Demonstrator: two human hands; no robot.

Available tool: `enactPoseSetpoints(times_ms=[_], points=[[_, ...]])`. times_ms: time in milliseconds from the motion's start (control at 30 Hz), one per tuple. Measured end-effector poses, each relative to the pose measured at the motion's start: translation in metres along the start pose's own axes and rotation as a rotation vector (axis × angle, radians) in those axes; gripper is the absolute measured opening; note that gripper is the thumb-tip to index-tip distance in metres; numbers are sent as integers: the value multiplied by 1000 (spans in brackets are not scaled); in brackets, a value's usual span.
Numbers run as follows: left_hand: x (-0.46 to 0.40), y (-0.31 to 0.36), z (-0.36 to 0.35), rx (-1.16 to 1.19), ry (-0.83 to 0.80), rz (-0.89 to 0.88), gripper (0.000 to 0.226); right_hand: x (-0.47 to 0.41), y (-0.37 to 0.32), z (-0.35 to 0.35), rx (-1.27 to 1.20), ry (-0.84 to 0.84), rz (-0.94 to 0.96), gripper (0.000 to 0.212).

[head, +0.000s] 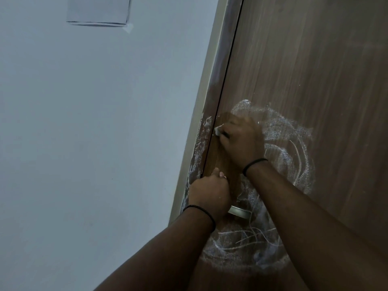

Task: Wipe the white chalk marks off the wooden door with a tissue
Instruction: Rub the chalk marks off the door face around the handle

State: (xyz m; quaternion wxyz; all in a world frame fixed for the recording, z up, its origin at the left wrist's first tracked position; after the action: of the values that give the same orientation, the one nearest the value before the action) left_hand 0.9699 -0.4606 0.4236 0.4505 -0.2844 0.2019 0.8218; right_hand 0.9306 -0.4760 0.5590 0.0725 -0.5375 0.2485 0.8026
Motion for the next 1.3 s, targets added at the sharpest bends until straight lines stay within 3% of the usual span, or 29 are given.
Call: enactPoseSetpoints(times_ms=[200,467,667,900,1167,1300], points=[[0,1,0,-21,12,23,48,-24,11,9,47,75,-74,18],[0,-1,1,-20,16,18,51,48,6,11,48,13,189,7],[-2,-1,-5,-24,-3,37,58,17,36,32,62,71,-30,18],[-2,0,-3,-38,0,23,57,52,15,16,42,-35,105,8],[-2,-1,-7,-25,-17,40,58,22,49,34,68,43,-112,19],[-1,0,-4,-35,3,40,54,54,16,13,17,-71,16,16]])
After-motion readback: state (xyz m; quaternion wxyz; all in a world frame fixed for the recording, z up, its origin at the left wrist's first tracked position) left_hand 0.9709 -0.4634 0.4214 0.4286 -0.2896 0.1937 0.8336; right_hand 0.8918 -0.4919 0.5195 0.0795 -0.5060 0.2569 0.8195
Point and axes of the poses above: each hand's wrist, its own x-axis away from the middle knuckle, its own z-axis out of the back of the hand, y = z × x, the point moved 10 cm from there along -x, towards the middle knuckle, and after that the axes turned 3 degrees about z, right-handed, at the moved point
